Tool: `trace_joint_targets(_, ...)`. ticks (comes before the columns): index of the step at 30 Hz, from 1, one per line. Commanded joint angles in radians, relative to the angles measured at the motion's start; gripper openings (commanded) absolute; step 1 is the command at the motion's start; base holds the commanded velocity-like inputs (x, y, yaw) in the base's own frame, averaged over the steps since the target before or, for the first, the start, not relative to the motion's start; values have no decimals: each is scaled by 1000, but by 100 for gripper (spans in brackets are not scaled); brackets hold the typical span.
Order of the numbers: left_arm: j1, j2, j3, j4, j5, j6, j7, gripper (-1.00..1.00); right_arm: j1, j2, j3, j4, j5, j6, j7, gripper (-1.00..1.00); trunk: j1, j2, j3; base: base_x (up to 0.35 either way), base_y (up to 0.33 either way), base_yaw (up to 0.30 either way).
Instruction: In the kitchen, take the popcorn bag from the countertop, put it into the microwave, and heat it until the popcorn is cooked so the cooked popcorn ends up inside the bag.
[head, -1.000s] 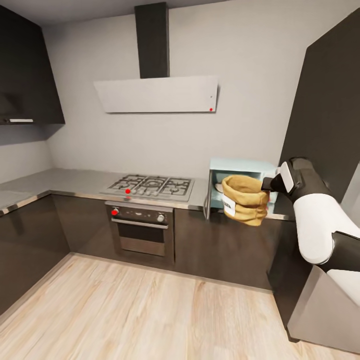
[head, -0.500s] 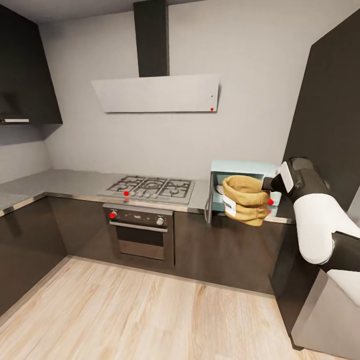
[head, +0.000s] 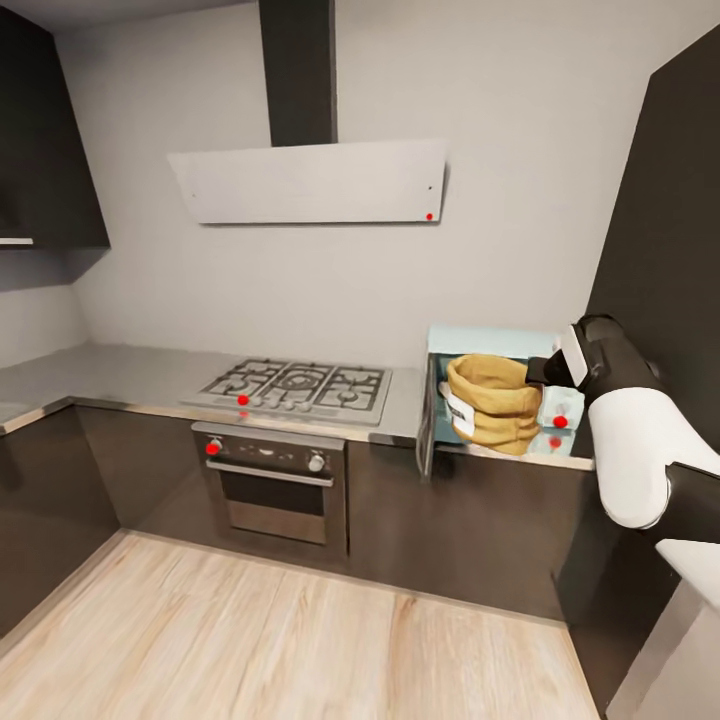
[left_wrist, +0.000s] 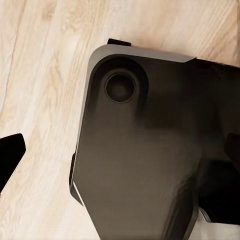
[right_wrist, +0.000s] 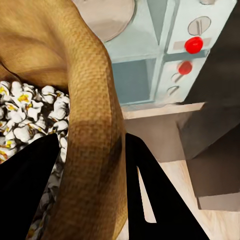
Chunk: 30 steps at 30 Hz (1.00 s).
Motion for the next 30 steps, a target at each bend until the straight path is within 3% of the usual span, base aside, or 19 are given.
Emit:
trace_joint_targets(1,0,0,3,0,4,-2,1,100,-1,1,-3,0,-1,3,-3,-100,1,-1,-1,273,0,0)
trace_joint_targets(9,0,-1,3,0,4,-5,1,100,10,-2,-4,25,0,-24,-16,-100,1,-1,-1,74,0,0)
trace_joint_targets(16,0,-2,4,0,4,-5,1,100,11,-15,-4,146,0,-117,-32,-100,1,-1,-1,0,0,0)
trace_joint_targets(23,0,-3,3,0,3,-5,1,100,11,-16,-6,152,3,-128,-32,-100,1,-1,-1,22,0,0)
trace_joint_targets(30,0,-2,3,0,4,-5,1,100,11,-29,-5,151,5,-129,-32,-100,1,-1,-1,228,0,0)
